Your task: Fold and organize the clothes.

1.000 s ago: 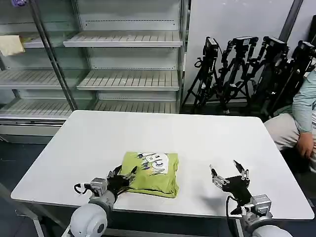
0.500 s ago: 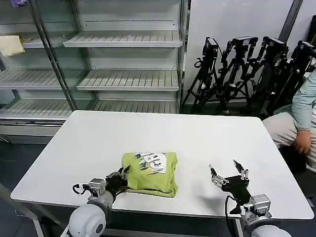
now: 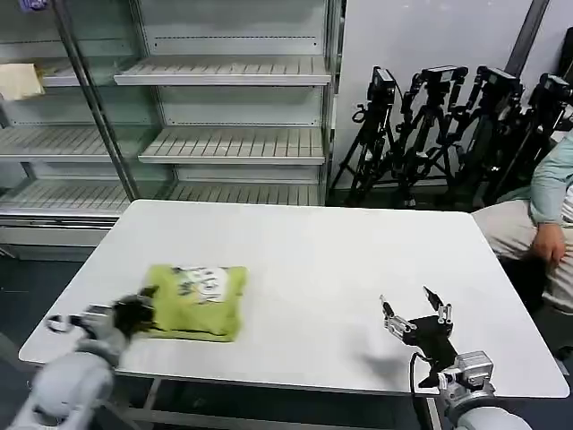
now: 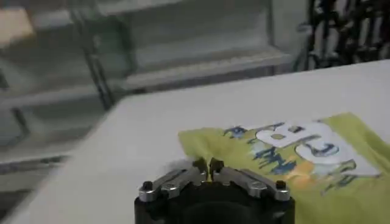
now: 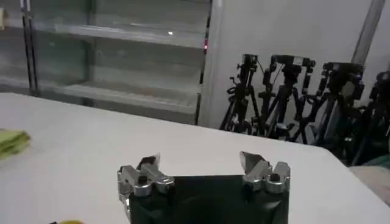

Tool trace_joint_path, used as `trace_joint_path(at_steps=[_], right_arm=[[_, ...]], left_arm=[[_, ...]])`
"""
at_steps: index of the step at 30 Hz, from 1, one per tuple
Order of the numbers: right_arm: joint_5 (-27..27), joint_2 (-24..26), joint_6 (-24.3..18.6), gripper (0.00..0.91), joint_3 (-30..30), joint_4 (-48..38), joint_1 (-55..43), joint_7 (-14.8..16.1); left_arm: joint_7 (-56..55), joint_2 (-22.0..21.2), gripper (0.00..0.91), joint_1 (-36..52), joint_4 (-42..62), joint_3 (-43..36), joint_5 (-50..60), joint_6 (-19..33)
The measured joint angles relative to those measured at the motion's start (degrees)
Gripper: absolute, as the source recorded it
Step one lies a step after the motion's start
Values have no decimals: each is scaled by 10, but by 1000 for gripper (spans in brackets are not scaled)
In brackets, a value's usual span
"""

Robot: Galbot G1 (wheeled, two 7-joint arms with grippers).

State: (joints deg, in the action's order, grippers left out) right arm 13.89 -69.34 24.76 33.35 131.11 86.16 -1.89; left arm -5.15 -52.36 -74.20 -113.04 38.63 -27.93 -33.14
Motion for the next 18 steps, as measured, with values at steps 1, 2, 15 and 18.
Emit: trace_joint_path(at_steps=[1, 2, 15, 18], right_arm=[[0, -1, -1, 907, -1, -1, 0, 0], [-1, -3, -2, 907, -3, -2, 0, 0], [-2, 1, -3, 907, 0, 4, 6, 1], [-6, -2, 0, 907, -2, 5, 5, 0]], left_arm=[[7, 13, 0, -5, -1, 18, 2, 0], [12, 26, 0, -12, -5, 36, 5, 0], [29, 44, 0, -39, -153, 11, 59, -1], [26, 23, 0, -29, -181, -49, 84, -1]])
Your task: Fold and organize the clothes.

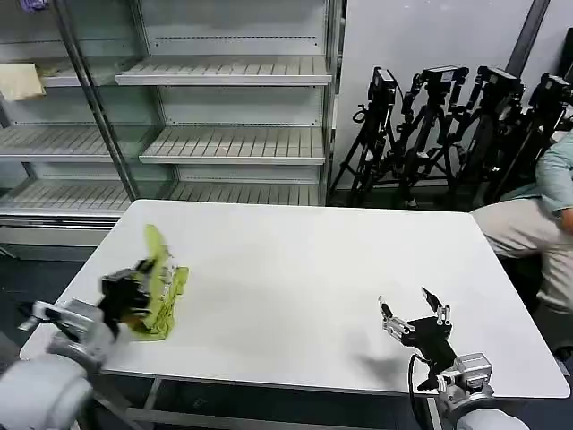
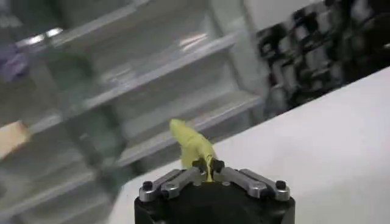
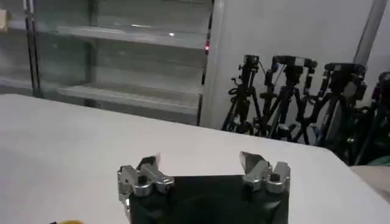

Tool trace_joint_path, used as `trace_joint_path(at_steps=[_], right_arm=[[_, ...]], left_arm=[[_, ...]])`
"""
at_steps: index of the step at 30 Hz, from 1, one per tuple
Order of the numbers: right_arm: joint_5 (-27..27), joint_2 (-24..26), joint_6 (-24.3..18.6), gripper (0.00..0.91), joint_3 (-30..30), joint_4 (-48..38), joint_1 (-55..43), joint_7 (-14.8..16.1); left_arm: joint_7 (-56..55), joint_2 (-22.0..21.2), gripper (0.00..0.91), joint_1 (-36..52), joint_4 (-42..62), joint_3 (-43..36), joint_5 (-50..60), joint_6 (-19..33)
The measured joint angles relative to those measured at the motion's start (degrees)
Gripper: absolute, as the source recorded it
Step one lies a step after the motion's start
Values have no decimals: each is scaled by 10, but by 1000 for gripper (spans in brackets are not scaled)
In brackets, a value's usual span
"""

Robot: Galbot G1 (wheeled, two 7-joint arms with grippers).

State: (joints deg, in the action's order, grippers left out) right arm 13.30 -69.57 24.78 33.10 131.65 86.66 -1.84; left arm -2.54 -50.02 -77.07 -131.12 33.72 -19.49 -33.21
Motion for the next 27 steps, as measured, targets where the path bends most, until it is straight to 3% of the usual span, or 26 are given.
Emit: trace_joint_path(at_steps=[9, 14, 22, 27], right_arm=[[-3, 3, 7, 907, 7, 4, -7, 0], [2, 9, 8, 907, 19, 8, -4, 0], [1, 7, 9, 907, 20, 5, -10, 0], [1, 7, 9, 907, 20, 7, -11, 0]], left_arm=[[-14, -99, 0, 46, 7, -206, 100, 2], [-12, -148, 0, 91, 42, -257, 134, 3], [5, -142, 0, 128, 51, -269, 151, 3], [29, -109, 0, 131, 40, -242, 156, 3]])
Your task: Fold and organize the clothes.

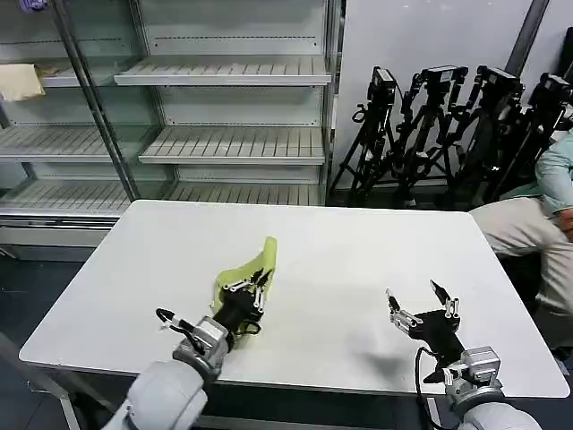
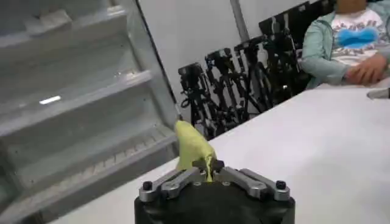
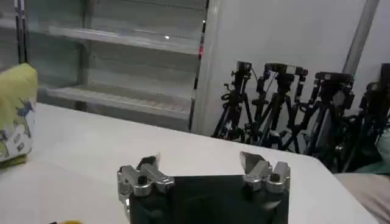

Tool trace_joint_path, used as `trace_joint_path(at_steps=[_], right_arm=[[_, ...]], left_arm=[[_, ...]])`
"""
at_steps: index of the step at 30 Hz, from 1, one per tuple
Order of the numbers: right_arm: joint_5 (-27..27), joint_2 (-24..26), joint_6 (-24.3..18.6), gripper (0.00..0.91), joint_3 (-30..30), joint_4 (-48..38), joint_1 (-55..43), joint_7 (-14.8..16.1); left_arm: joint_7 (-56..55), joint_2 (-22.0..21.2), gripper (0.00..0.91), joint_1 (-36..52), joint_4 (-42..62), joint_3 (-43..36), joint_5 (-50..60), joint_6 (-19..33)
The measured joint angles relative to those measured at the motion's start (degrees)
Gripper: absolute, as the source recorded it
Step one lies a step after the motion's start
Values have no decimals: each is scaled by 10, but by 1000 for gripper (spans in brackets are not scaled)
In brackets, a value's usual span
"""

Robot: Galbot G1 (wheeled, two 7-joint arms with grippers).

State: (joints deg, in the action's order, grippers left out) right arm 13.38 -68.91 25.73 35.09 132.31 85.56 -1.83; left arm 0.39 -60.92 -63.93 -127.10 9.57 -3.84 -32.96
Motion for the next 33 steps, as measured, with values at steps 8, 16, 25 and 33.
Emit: trace_joint_path(at_steps=[8, 16, 25, 33], right_arm=[[0, -8, -1, 907, -6, -3, -8, 1], [-2, -14, -8, 907, -11, -7, -8, 3], [-2, -10, -13, 907, -1, 0, 8, 4], [-2, -8, -13, 907, 8, 4, 15, 4]], left_arm=[[76, 119, 0, -23, -2, 147, 4, 11], [142, 219, 0, -83, 18, 306, 46, 53], [165, 208, 10, -127, -7, 307, 175, 95], [92, 107, 10, -152, -12, 143, 218, 99]])
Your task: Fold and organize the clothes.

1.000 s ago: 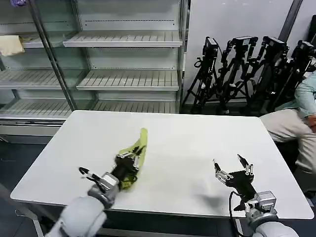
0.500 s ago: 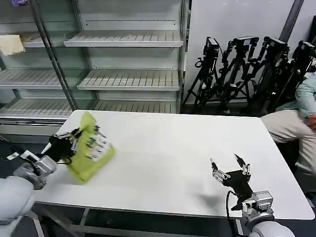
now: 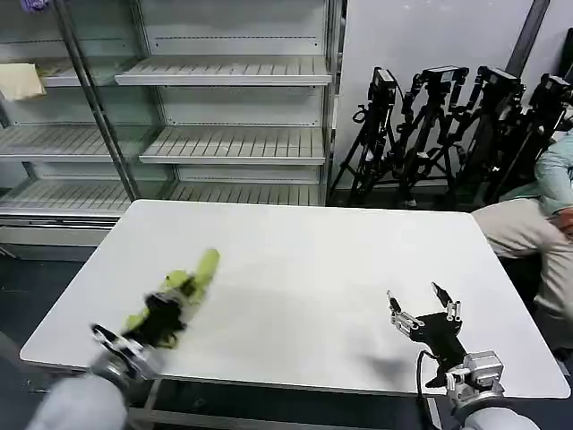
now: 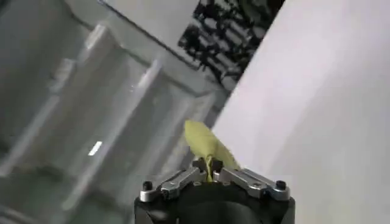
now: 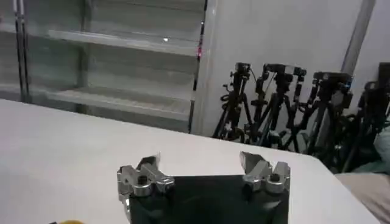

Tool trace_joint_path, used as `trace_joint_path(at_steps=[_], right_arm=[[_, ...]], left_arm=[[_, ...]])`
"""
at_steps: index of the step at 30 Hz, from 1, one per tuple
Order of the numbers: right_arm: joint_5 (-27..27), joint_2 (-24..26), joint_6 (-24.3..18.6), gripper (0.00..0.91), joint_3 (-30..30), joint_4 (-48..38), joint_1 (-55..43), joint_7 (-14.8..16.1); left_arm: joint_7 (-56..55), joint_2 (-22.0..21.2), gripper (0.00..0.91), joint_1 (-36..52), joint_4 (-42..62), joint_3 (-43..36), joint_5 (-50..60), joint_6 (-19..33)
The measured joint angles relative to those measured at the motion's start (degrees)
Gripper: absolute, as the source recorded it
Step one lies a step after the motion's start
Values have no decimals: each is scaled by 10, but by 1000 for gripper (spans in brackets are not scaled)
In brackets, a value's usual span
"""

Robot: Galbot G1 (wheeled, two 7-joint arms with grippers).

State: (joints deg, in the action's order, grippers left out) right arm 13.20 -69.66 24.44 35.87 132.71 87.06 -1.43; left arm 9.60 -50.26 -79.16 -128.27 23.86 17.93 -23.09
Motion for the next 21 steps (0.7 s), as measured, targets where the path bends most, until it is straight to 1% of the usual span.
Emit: trace_joint_path(at_steps=[4, 12, 13, 14, 21], right_arm=[[3, 4, -1, 907, 5, 3, 4, 1], [4, 22, -14, 907, 24, -2, -7, 15], [4, 25, -14, 907, 26, -5, -11, 18], [4, 27, -14, 907, 27, -7, -14, 21], [13, 34, -17, 907, 26, -22, -42, 31]], left_arm=[[-46, -54, 10, 20, 11, -61, -29, -9], [-128, -146, 10, 99, 45, -157, -139, -49], [-134, -156, 191, 108, 51, -167, -151, -53], [-142, -166, 907, 119, 58, -178, -163, -57], [-180, -221, 907, 172, 86, -226, -234, -75]])
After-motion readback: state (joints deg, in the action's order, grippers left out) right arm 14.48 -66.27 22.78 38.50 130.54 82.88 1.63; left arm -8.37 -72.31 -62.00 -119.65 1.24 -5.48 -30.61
